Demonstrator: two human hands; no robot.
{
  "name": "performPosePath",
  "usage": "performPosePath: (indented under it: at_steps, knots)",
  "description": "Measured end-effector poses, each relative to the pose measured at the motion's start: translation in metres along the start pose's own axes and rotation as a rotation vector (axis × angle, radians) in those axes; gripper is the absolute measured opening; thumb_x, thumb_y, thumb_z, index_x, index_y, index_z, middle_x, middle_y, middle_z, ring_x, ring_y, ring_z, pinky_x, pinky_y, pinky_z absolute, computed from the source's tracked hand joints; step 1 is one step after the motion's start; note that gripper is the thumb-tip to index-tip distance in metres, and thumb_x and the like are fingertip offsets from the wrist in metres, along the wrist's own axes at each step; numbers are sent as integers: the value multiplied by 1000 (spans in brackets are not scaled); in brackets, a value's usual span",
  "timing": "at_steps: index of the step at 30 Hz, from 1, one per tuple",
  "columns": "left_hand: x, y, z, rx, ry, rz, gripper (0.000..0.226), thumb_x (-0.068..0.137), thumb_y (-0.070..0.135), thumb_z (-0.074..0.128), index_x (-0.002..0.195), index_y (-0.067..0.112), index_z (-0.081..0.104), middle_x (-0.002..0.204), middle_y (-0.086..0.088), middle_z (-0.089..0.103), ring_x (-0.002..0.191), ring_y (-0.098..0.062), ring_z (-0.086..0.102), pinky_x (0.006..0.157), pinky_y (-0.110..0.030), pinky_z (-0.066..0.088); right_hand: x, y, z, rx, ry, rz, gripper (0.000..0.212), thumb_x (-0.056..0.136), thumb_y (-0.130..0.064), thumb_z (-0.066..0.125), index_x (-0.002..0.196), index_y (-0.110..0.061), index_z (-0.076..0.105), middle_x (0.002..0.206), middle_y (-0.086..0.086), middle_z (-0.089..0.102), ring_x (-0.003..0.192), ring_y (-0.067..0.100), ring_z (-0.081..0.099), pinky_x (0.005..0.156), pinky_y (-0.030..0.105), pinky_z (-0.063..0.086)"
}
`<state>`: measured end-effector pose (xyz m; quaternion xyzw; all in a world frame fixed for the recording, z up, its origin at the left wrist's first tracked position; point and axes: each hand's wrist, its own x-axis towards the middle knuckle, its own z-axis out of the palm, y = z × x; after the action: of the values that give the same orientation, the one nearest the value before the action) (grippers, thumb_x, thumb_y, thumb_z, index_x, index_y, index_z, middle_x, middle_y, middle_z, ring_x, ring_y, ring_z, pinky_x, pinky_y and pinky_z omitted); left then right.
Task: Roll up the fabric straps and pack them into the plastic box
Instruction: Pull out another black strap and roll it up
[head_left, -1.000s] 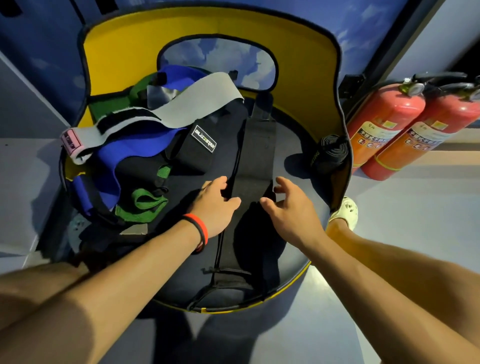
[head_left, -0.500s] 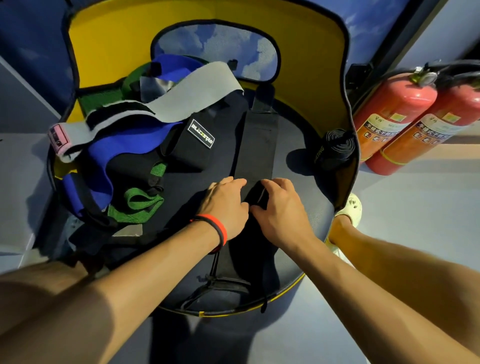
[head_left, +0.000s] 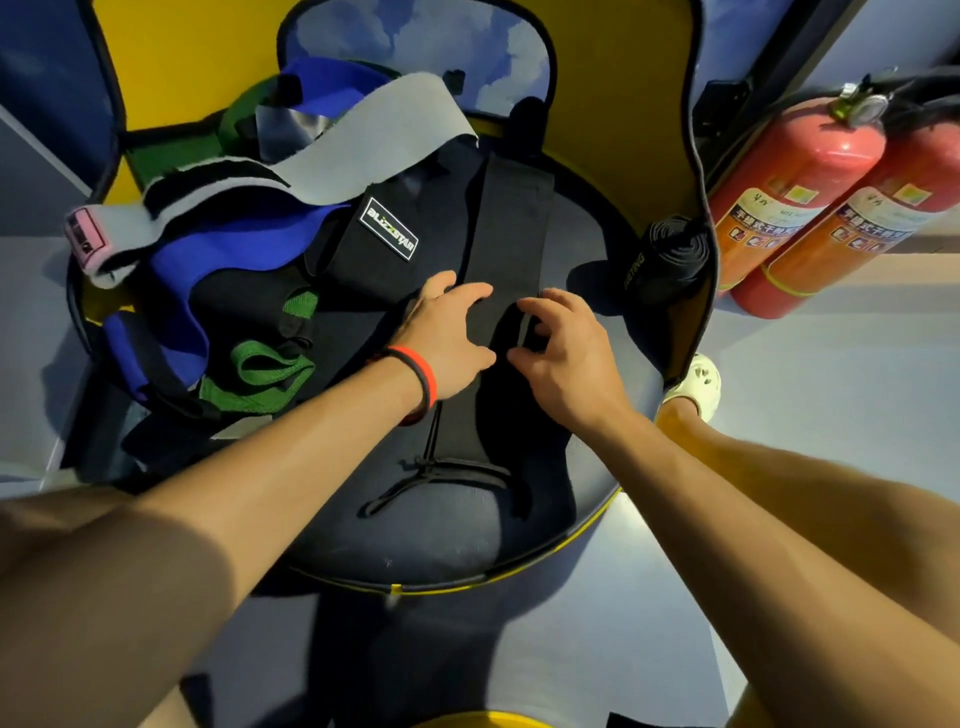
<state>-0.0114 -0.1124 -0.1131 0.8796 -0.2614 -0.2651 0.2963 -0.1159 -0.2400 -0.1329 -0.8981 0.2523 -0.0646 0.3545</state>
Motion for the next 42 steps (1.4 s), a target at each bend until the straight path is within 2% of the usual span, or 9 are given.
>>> performPosePath:
  at_steps: [2, 5, 10, 13, 17, 21, 30, 34, 42]
  knots:
    - [-5, -9, -6, -46, -33, 40, 65, 83, 20, 79, 142, 33, 53, 156, 3, 34, 139, -20, 42, 115, -40, 40, -5, -1, -8, -25, -42, -25, 54, 86, -21, 76, 138, -13, 61, 145, 8, 48, 128, 26, 55, 107, 32, 46]
    - [-21, -21, -12, -40, -60, 71, 53, 83, 19, 79, 133, 31, 62, 135, 9, 51, 121, -14, 55, 104, -33, 47, -23, -4, -14, -63, -91, -58, 50, 85, -29, 79, 131, -16, 66, 137, 5, 52, 118, 21, 60, 98, 24, 46]
    - [-51, -36, -14, 9, -101, 111, 35, 81, 22, 82, 111, 34, 72, 126, 6, 52, 97, -11, 64, 95, -28, 51, -59, -8, -12, -167, -193, -122, 41, 81, -32, 79, 119, -17, 70, 118, 8, 52, 109, 26, 55, 91, 46, 53]
    - [-73, -35, -14, 111, -97, 98, 18, 77, 43, 81, 92, 36, 75, 111, 6, 56, 85, -9, 64, 89, -31, 52, -74, -16, -15, -278, -291, -81, 39, 85, -39, 74, 120, -23, 66, 111, 6, 50, 100, 33, 58, 87, 44, 52]
    - [-105, -33, -8, 272, -110, 186, 36, 69, 51, 84, 96, 34, 68, 110, 11, 49, 90, -14, 61, 81, -33, 49, -89, -20, -20, -296, -297, -126, 29, 87, -33, 72, 114, -25, 63, 108, 2, 47, 89, 32, 59, 81, 43, 52]
    - [-113, -35, 2, 507, -7, 323, 20, 86, 32, 72, 104, 33, 63, 109, 11, 53, 102, -19, 58, 71, -34, 45, -92, -24, -20, -312, -346, -188, 16, 83, -27, 73, 95, -28, 62, 99, -4, 45, 80, 25, 57, 70, 40, 49]
    - [-102, -40, -2, 261, -48, 148, 15, 80, 23, 79, 83, 30, 67, 85, 12, 59, 76, -5, 60, 76, -35, 54, -94, -21, -4, -352, -360, -157, 27, 81, -36, 76, 94, -25, 55, 97, -4, 51, 84, 25, 55, 66, 35, 41]
    - [-95, -39, -6, 179, -58, 104, 18, 75, 21, 85, 76, 29, 70, 80, 10, 62, 72, -6, 62, 76, -34, 56, -90, -19, -2, -312, -322, -171, 13, 83, -28, 73, 90, -22, 63, 92, -1, 58, 84, 26, 57, 70, 38, 48]
    - [-96, -40, -11, 78, -75, 99, 23, 78, 13, 82, 89, 33, 78, 88, 12, 64, 73, -5, 66, 78, -28, 56, -87, -17, -8, -256, -313, -150, 17, 86, -22, 71, 101, -23, 78, 92, 3, 71, 87, 27, 63, 77, 42, 54]
